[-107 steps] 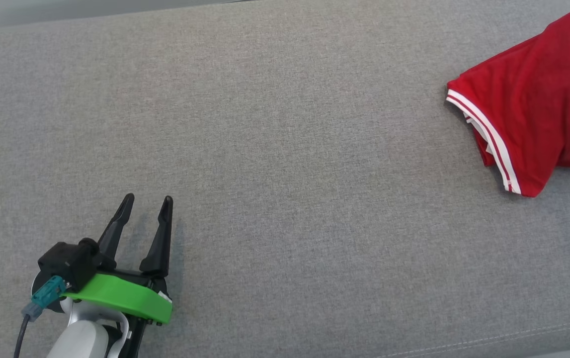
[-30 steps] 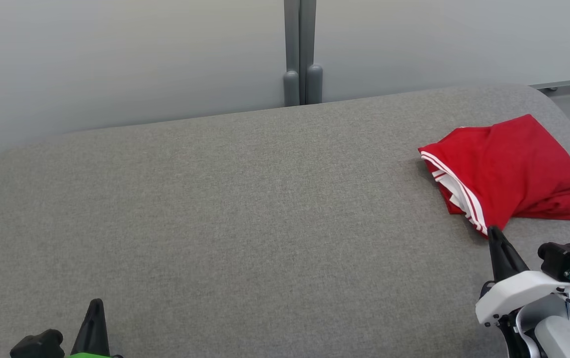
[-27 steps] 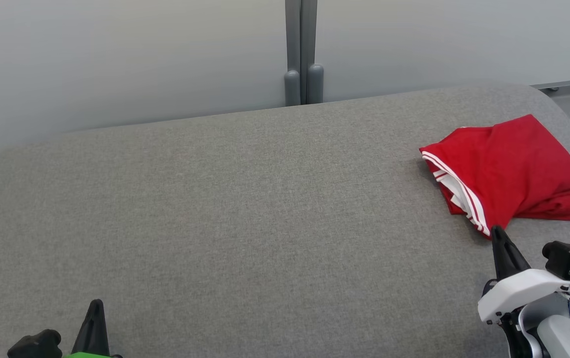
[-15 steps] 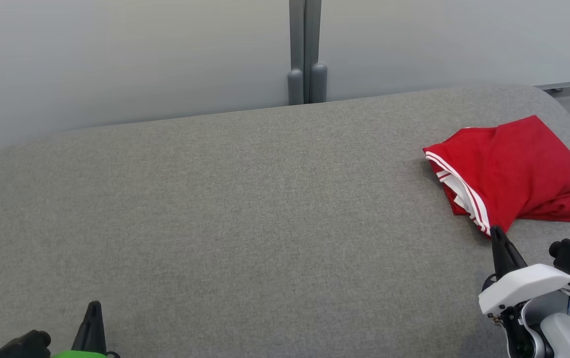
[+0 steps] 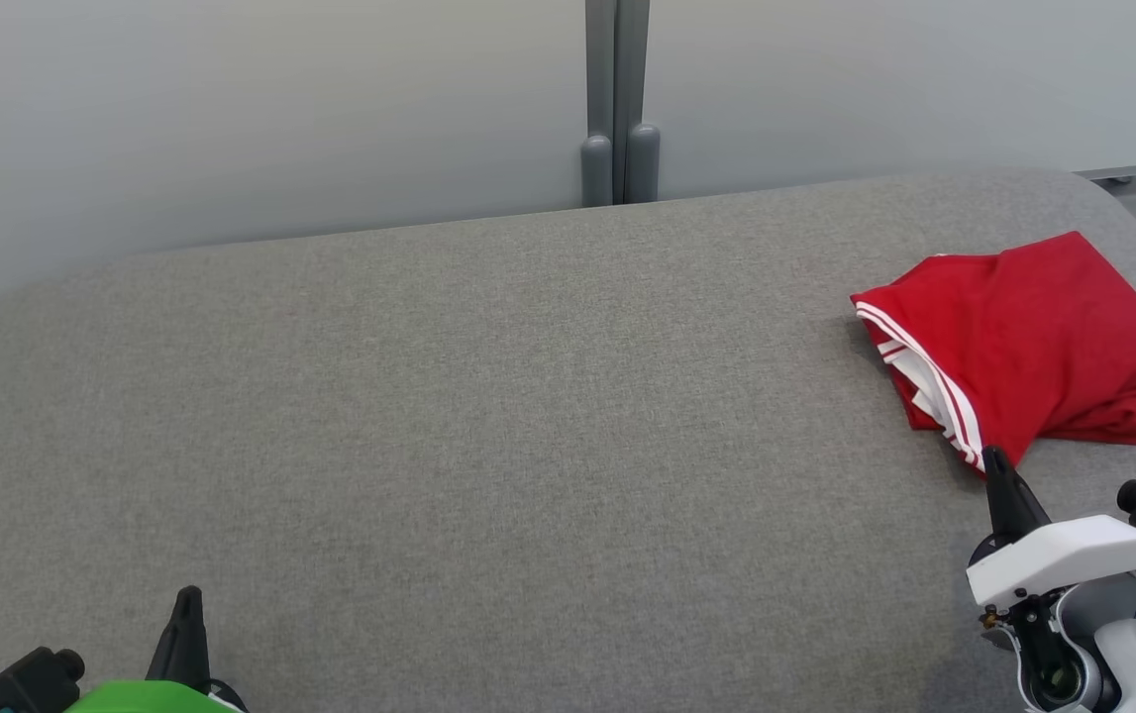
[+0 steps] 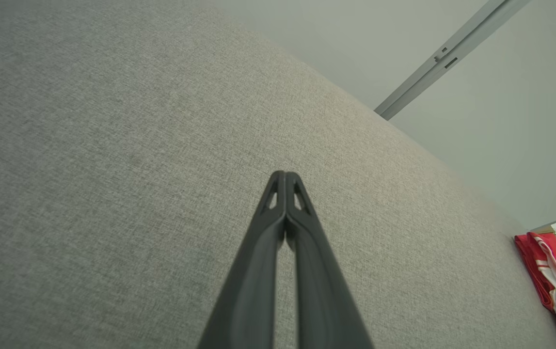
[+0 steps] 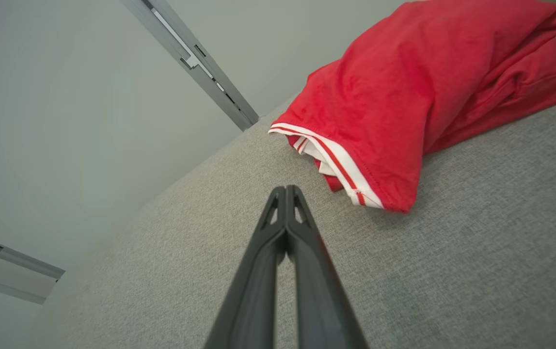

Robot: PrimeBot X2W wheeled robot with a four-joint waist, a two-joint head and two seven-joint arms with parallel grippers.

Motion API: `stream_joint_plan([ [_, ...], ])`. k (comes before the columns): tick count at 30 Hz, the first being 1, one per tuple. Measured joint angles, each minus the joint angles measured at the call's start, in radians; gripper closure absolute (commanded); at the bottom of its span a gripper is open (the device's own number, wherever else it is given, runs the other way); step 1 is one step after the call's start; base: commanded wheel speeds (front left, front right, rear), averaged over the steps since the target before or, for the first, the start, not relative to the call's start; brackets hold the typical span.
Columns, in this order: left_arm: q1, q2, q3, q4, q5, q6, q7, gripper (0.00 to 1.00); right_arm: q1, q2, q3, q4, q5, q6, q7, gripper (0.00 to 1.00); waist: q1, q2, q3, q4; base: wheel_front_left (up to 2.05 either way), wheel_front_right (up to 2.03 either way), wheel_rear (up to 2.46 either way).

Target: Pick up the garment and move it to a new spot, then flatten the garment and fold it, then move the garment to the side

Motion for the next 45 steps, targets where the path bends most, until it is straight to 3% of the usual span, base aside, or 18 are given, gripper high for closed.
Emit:
stream_joint_plan([
  [45, -0.089, -0.048, 0.092, 0.024, -0.45, -0.087, 0.148, 1.0, -0.012, 0.101, -0.192, -0.014, 0.457, 0.099, 0.15, 1.0, 0.0, 0.0, 0.01, 0.032, 0.0, 0.0, 0.0],
])
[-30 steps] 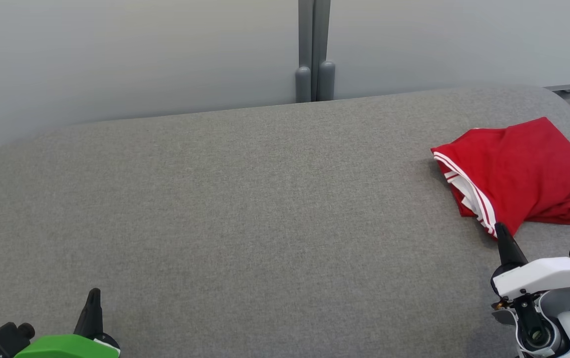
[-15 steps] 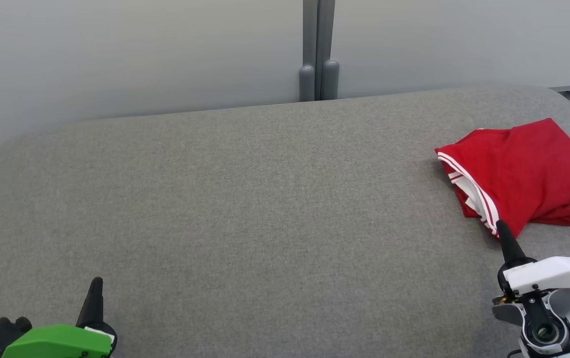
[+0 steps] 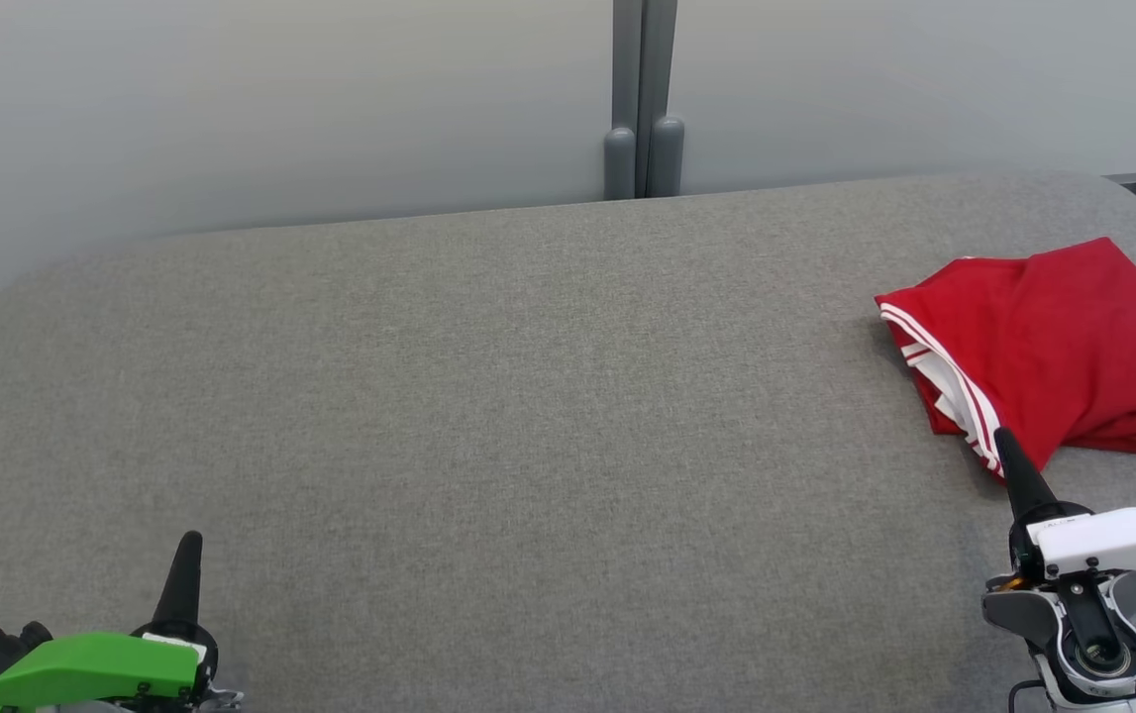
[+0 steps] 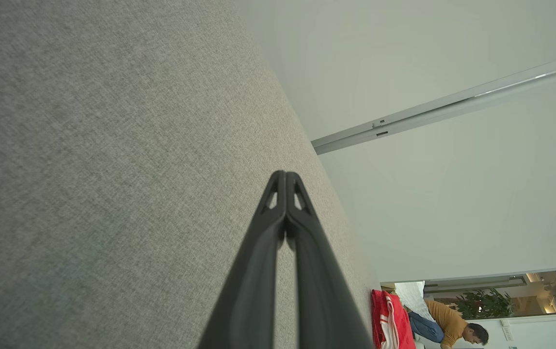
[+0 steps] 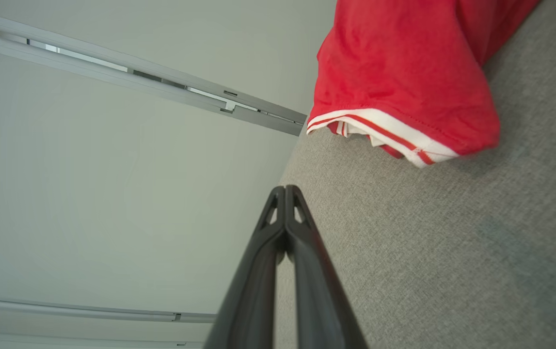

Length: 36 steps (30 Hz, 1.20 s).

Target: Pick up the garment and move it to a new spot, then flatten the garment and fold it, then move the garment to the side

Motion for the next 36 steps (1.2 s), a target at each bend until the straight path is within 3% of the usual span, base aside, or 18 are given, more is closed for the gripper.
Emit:
stream_joint_plan([
  [30, -0.068, -0.034, 0.061, 0.007, -0.288, -0.058, 0.097, 1.0, -0.012, 0.074, -0.127, -0.008, 0.302, 0.07, 0.101, 1.0, 0.0, 0.0, 0.007, 0.021, 0.0, 0.0, 0.0],
  [36, -0.074, -0.035, 0.067, 0.007, -0.305, -0.061, 0.097, 1.0, -0.013, 0.081, -0.129, -0.008, 0.308, 0.072, 0.104, 1.0, 0.0, 0.0, 0.007, 0.021, 0.0, 0.0, 0.0],
])
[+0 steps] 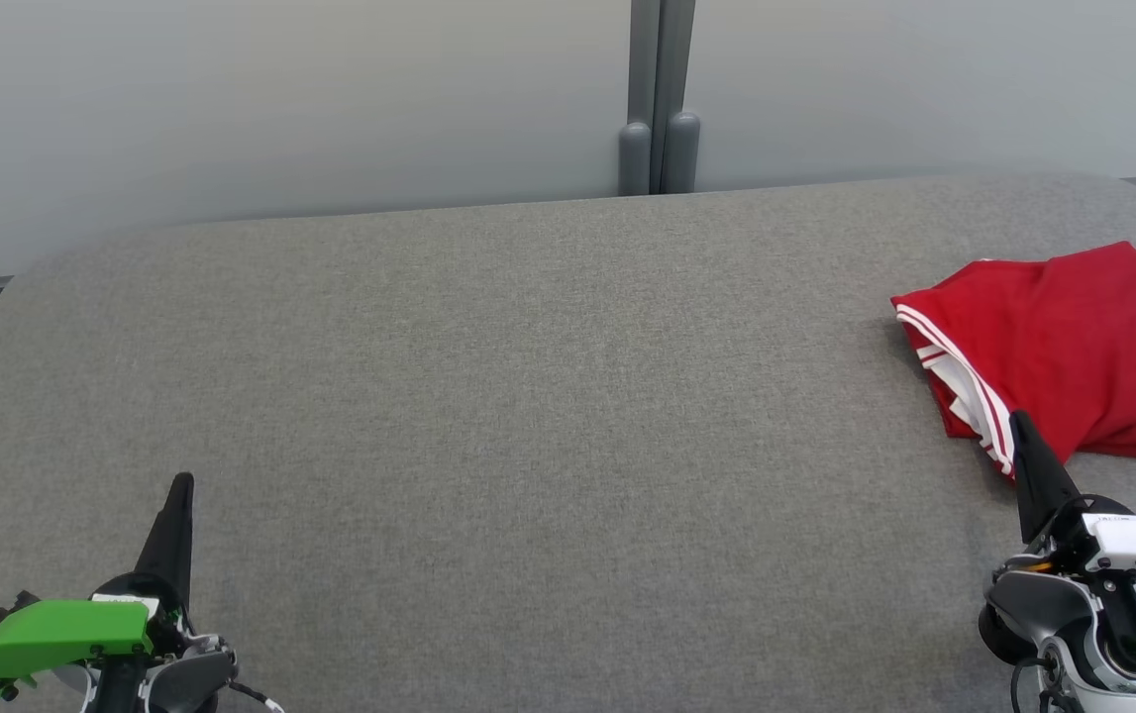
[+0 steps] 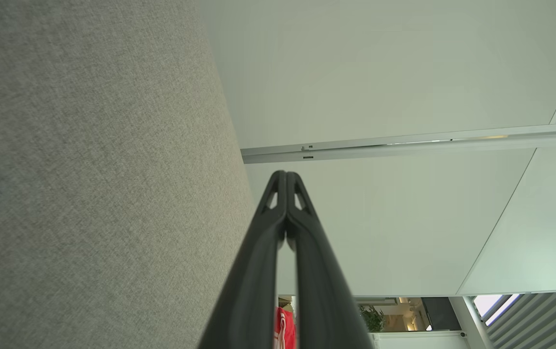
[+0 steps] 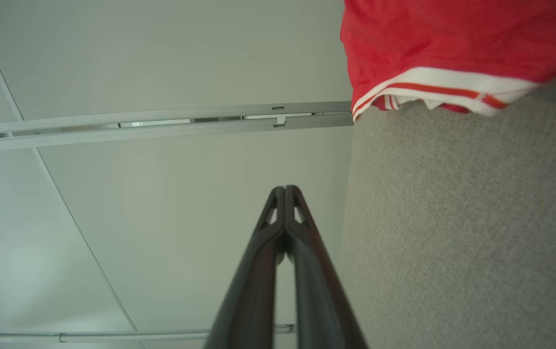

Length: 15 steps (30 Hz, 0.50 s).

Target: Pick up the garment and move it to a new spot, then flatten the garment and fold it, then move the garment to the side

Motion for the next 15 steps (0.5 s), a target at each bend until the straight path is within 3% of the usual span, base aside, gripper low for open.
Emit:
stream_joint_plan([
  [15, 0.0, 0.0, 0.0, 0.0, 0.0, 0.0, 0.0, 1.0, -0.001, 0.0, -0.001, 0.0, 0.0, 0.0, 0.0, 1.0, 0.0, 0.0, 0.0, 0.0, 0.0, 0.0, 0.0],
])
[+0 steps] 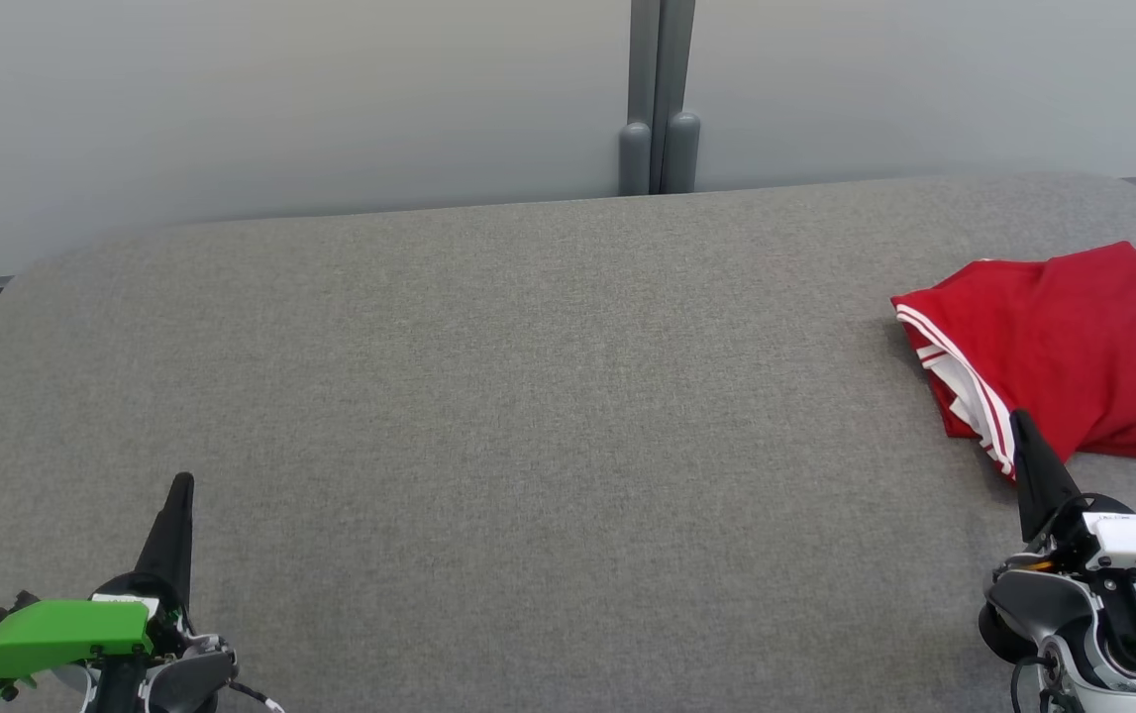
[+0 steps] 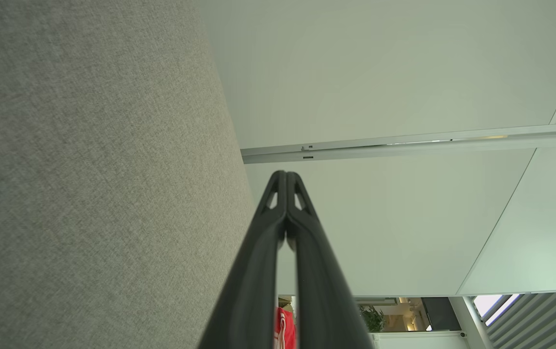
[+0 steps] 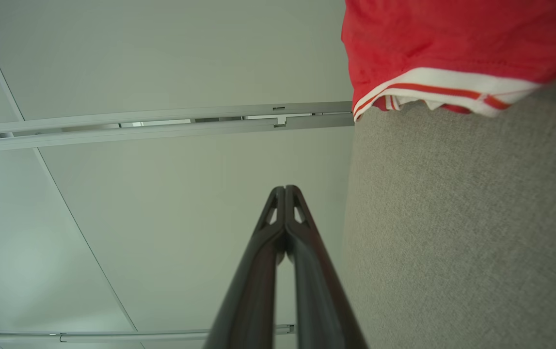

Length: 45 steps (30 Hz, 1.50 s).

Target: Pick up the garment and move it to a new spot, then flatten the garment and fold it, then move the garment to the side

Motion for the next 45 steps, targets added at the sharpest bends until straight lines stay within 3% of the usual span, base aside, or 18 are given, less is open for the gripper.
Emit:
stream_joint_plan([
  [45, 0.0, 0.0, 0.0, -0.002, 0.0, 0.0, 0.0, 1.0, -0.002, 0.0, -0.002, -0.001, 0.0, 0.0, 0.0, 1.0, 0.0, 0.0, 0.0, 0.0, 0.0, 0.0, 0.0],
])
